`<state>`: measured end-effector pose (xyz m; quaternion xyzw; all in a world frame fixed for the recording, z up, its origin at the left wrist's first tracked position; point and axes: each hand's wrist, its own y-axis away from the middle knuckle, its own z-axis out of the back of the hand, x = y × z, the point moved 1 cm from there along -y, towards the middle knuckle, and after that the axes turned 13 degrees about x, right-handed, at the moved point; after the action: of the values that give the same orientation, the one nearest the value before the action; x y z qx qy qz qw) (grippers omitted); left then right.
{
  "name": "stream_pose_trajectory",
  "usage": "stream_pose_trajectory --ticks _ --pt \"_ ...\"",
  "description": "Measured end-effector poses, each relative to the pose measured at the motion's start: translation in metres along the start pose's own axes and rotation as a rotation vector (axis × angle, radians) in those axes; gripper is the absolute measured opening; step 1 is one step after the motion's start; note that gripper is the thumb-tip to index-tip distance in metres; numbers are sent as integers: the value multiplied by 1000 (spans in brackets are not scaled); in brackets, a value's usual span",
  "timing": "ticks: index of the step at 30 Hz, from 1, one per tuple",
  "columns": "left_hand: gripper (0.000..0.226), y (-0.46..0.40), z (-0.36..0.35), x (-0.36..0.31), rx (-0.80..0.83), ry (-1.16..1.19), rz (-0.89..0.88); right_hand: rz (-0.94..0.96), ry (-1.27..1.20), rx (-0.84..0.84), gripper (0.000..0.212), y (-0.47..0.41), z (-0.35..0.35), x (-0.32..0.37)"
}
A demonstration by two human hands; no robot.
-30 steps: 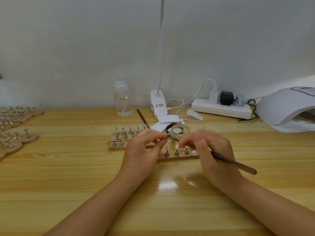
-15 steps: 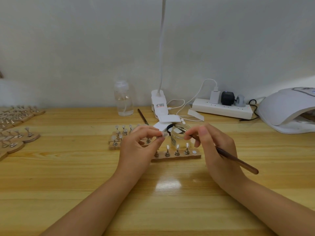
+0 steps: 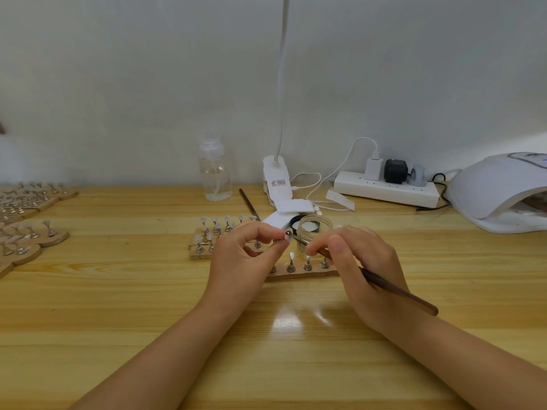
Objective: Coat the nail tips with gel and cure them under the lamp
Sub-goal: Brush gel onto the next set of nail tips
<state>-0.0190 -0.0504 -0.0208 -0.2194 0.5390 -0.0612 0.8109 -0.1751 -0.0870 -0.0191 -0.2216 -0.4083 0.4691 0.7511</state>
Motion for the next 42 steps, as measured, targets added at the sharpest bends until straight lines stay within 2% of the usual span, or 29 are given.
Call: stream_pose_trajectory --ticks 4,10,13,17,23,29,36,42 --pt "16 0 0 1 8 -5 -4 28 -64 -26 42 1 2 0" --pt "18 0 0 0 13 0 -9 -84 -95 -19 40 0 0 -1" --pt "23 0 0 0 10 -9 -21 -45 -77 4 41 0 1 0" --pt "23 -1 1 0 9 -12 -31 9 -120 -50 40 0 3 2" --pt "27 -2 0 1 2 -33 -40 -77 -43 -5 42 -1 1 -1" --pt "19 -1 0 1 13 -15 -36 19 -90 -39 43 1 3 3" --pt "25 -1 0 -1 6 -11 -10 -131 -109 3 43 0 0 0" --pt "22 -1 -1 0 8 -5 -7 -18 -128 -8 45 1 2 4"
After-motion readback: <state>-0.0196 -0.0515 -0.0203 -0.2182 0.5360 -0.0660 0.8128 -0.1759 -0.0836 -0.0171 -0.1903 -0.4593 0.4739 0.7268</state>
